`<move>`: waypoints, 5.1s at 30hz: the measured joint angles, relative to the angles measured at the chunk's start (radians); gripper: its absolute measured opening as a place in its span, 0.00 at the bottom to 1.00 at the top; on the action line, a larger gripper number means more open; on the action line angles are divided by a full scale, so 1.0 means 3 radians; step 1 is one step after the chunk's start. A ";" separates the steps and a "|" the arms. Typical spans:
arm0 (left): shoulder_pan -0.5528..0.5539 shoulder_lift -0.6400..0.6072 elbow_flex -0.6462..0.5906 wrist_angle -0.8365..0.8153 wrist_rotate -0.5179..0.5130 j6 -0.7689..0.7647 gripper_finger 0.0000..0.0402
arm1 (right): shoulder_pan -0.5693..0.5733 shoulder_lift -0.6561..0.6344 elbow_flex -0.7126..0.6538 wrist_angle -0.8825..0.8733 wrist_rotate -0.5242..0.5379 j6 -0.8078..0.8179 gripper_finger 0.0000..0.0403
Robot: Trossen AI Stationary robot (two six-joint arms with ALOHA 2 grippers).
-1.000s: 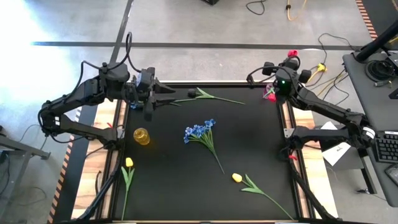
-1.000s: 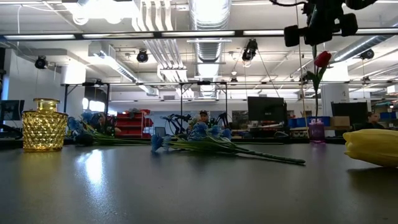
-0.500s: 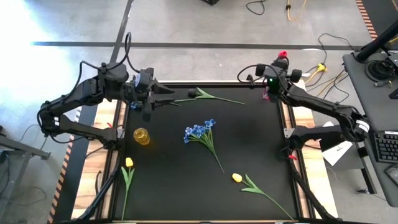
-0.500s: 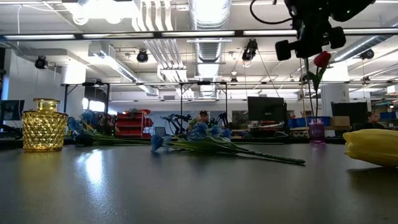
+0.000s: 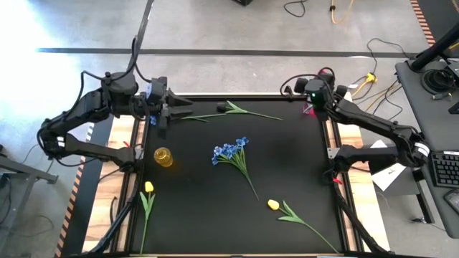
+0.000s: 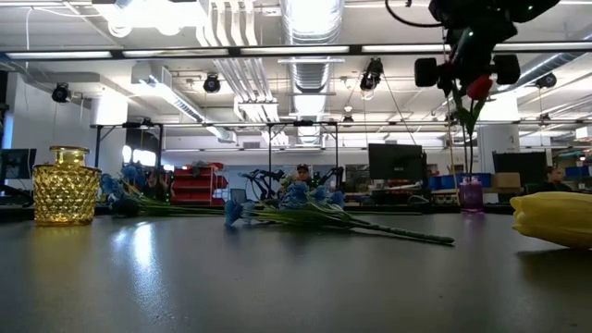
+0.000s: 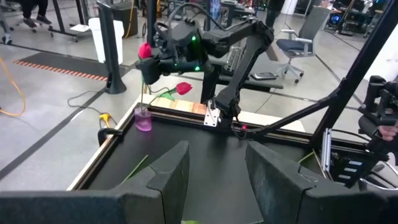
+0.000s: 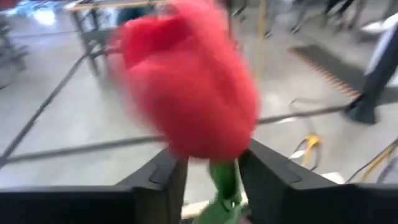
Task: Sort flowers into vase by color
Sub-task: Put the red flower into the purple vase, then put the right yellow flower into the purple vase
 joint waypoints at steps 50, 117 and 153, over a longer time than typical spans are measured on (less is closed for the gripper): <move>0.0045 0.0412 0.0001 -0.0305 0.0186 0.0058 0.36 | 0.1534 -0.0075 0.1720 -0.1161 -0.3214 -0.0279 0.68; -0.0053 0.0242 0.0001 -0.0482 0.1078 0.0450 0.36 | 0.3436 0.2103 0.1527 -0.2154 -0.2665 0.2430 0.03; -0.0101 0.0108 0.0001 -0.0102 0.1047 0.0004 0.36 | 0.0002 0.1616 0.3015 -0.1904 0.0615 -0.0079 0.03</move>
